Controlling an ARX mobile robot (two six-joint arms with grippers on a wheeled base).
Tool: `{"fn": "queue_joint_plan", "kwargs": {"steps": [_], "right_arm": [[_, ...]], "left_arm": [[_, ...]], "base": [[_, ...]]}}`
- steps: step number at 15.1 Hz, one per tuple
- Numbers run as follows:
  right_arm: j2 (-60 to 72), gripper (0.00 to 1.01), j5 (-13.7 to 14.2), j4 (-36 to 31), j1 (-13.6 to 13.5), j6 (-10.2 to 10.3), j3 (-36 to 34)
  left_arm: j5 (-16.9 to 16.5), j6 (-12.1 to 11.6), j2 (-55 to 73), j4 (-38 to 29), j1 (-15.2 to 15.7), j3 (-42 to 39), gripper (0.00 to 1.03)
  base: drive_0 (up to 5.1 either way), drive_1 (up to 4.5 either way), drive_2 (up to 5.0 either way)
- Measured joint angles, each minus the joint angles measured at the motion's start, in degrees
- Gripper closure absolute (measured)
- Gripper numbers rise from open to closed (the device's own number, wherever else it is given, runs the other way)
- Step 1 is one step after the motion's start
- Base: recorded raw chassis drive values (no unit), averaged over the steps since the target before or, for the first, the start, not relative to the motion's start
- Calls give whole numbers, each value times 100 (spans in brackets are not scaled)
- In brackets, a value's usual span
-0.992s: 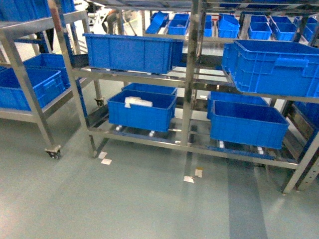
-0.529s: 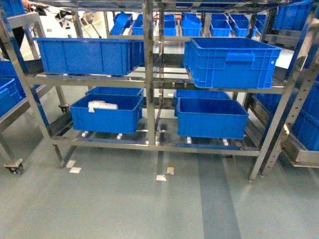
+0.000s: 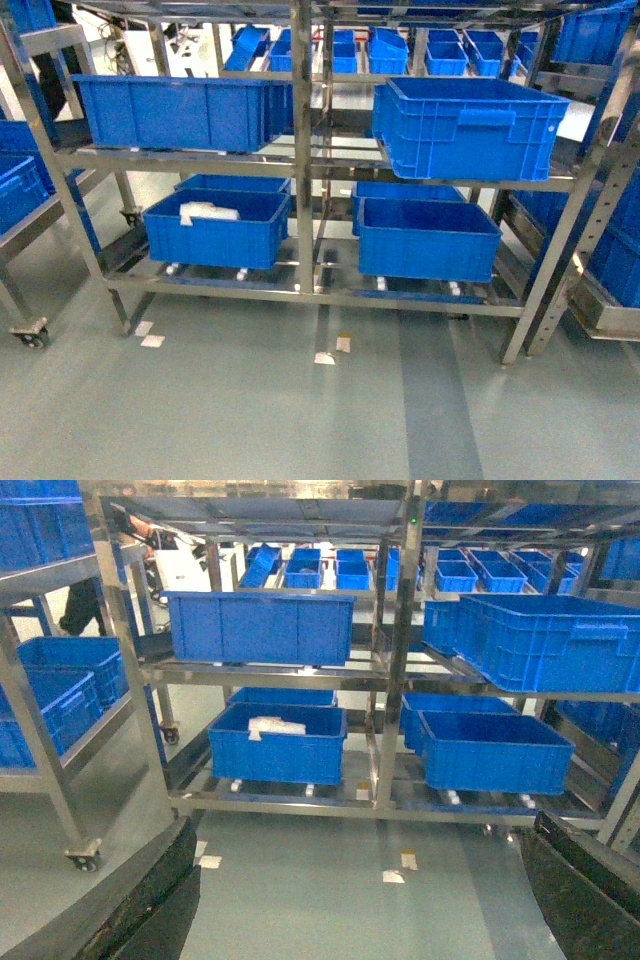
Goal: Pick red block from blue box to shelf
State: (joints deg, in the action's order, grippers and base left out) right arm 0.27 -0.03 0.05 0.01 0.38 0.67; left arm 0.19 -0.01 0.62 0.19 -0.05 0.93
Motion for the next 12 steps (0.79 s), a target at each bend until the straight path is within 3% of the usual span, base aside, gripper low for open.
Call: {"fn": "queue_joint_plan", "kwargs": {"steps": [1,7,12], "right_arm": [[0,76,2,24,0,0,0],[0,76,4,15,0,0,0],[0,76,4,11,0,0,0]], "left_arm": [[-2,0,0,9,0,0,5],[-17,0,0,7,0,0,5],[-17,-2,0,-7,0,0,5]], "base": [[0,0,0],[272,197,-510],[19,452,-415]]}}
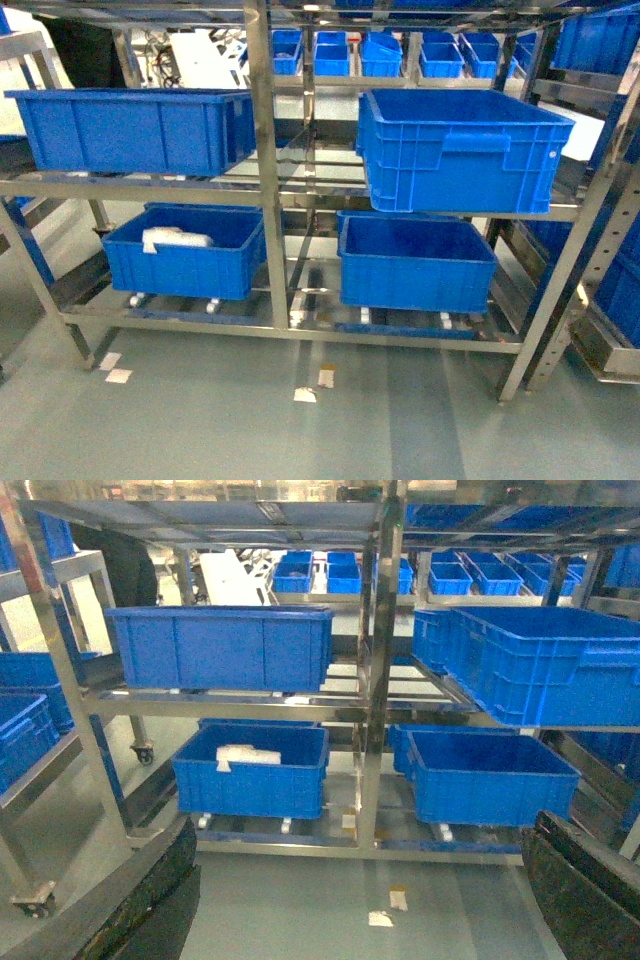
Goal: Pick red block from blue box to shelf
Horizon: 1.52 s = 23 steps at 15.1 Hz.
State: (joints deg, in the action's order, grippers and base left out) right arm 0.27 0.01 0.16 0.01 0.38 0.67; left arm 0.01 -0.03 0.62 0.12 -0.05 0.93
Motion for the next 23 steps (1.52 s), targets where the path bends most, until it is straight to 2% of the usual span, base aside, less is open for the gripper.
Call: {"fn": "queue_joint_plan", "kwargs": {"steps": [15,19,23], "right_arm": [[0,76,0,-9,0,0,0],[0,76,0,-2,0,0,0],[0,76,0,26,0,0,0]], "left_arm": [[2,2,0,11,0,0,5],[9,2,0,13,0,0,5],[9,0,0,2,0,0,5]], "base": [[6,425,-413],[-248,462,-201],[61,355,-445]]}}
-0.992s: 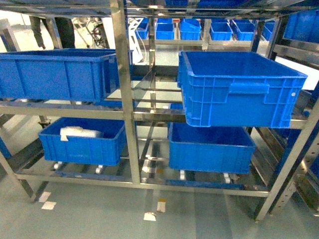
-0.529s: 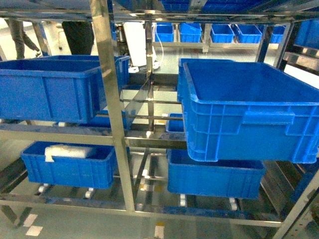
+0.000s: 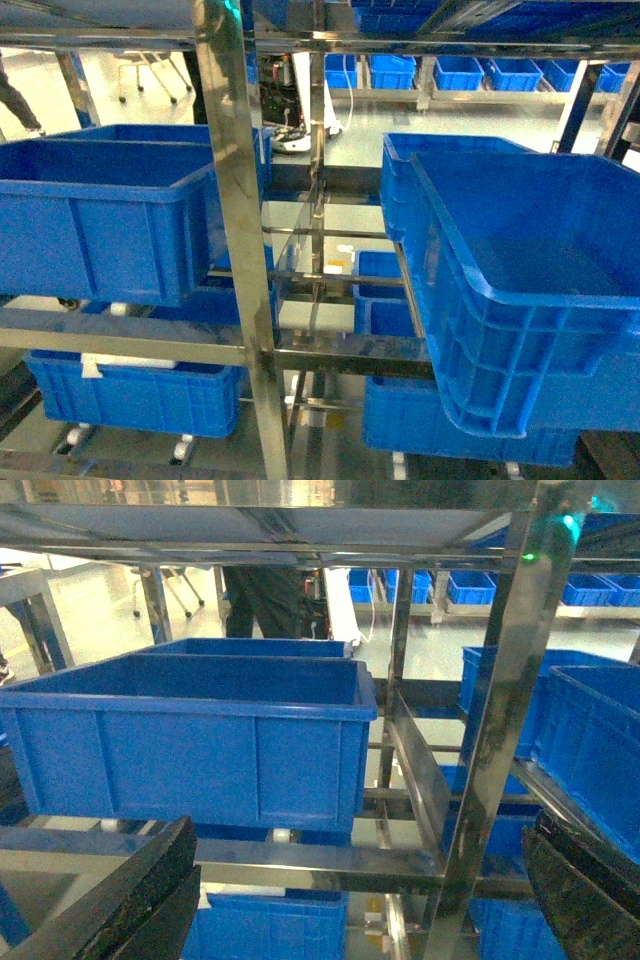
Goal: Pick red block from blue box to shelf
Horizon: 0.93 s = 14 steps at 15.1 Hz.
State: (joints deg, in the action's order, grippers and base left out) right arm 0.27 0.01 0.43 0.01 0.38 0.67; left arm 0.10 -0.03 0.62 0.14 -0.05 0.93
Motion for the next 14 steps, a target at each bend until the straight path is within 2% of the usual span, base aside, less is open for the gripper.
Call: {"fn": "queue_joint_plan", "kwargs": {"steps": [3,14], "right_arm": [[0,76,-2,9,0,0,0],[0,76,13,-15,0,0,0]], "left_arm": [[4,0,0,28,0,0,5],[-11,2,0,9,0,0,5]], "base": [[311,166,-499],[0,0,0]]}}
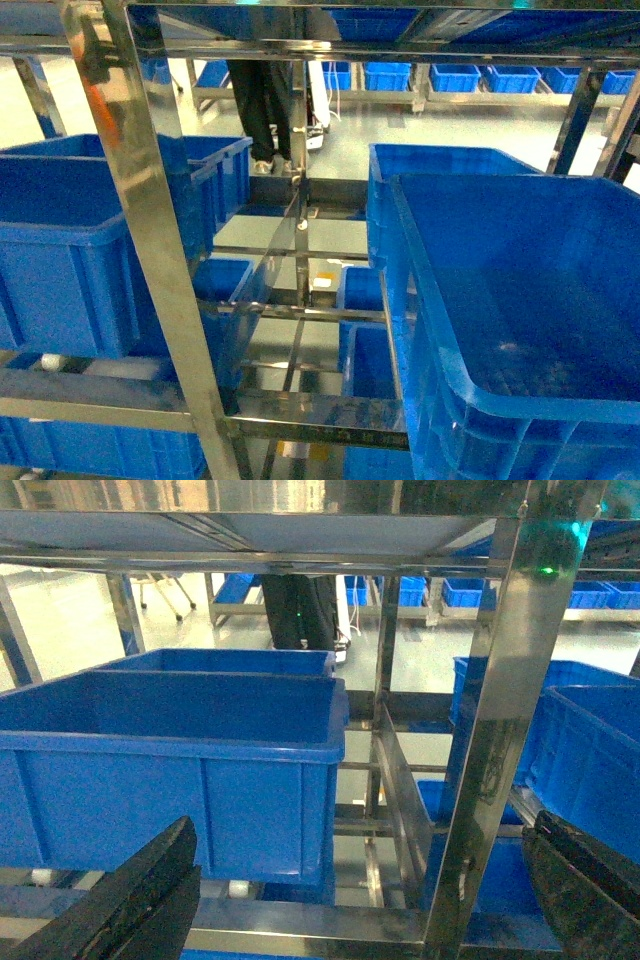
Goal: Pick red block from blue box to shelf
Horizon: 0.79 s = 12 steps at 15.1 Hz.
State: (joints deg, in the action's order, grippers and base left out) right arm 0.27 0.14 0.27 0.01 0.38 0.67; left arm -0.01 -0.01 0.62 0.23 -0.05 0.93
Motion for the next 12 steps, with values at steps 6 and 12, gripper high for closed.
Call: {"fn": "queue_joint_plan", "kwargs": {"steps": [6,12], "right_arm": [[0,76,0,0,0,0,0],[0,76,0,-2,0,0,0]], "left_arm": [[2,0,0,0,0,0,5],[0,-2,0,0,0,0,5]], "base": [[0,0,0],[0,0,0]]}}
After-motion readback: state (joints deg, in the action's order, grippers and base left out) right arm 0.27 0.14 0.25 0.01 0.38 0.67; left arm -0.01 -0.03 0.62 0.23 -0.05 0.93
